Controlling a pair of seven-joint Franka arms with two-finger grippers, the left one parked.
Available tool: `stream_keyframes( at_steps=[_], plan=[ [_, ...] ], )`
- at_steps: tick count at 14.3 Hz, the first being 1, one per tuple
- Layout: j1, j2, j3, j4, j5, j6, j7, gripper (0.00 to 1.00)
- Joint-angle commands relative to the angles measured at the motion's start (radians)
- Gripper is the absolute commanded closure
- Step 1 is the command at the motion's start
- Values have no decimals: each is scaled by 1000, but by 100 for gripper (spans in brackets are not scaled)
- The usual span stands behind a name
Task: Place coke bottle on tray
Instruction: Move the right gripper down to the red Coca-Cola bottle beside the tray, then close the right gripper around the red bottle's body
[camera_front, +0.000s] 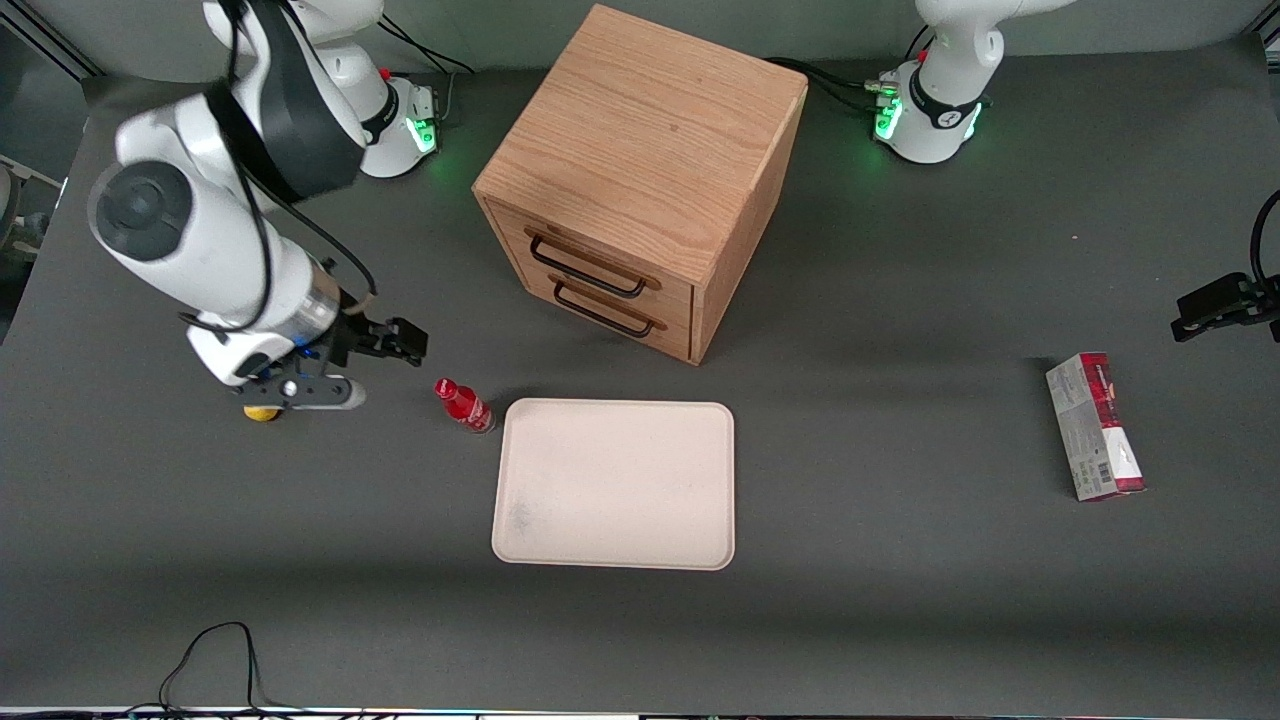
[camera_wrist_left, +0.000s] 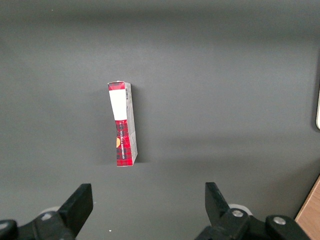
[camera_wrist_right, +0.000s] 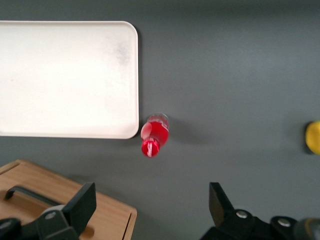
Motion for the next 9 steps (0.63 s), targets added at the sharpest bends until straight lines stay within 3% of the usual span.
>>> stream_keyframes(
  at_steps=[1,5,9],
  plan=[
    [-5,-26,13,-180,10,189,24,0],
    [-5,17,30,-305,4,374,44,0],
    [4,75,33,-322,-2,443,59,0]
  ],
)
